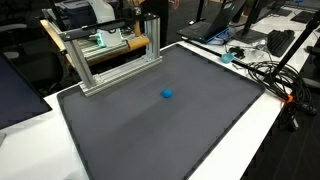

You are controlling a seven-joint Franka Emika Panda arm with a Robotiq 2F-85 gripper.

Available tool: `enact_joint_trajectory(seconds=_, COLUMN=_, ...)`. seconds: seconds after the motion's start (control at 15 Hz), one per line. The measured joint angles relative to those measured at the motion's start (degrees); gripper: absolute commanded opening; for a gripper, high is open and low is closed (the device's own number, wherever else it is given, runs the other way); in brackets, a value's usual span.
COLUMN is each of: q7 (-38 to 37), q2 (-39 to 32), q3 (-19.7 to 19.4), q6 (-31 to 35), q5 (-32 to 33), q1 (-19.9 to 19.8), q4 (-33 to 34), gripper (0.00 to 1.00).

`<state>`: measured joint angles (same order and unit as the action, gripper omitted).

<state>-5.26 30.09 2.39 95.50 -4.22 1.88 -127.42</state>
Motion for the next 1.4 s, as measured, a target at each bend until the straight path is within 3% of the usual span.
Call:
enact_joint_trajectory(seconds=0.6, q7=0.00, q2=0.00, q3=0.01, q6=0.36, q5=0.20, q1=-0.06, q4=-0.08, gripper=1.00)
enact_joint_trajectory(seconds=1.07, q7=0.59, q2=0.24, q3=-0.71, q6=11.59, q5=3.46, q1=-2.02, q4=-6.69, gripper=1.00)
enact_joint_trajectory(seconds=1.4, q7=1.71, q2=0.84, q3=-2.67, q6=12.39, q5=4.96, q1=-3.44, q4=-10.71, gripper=1.00)
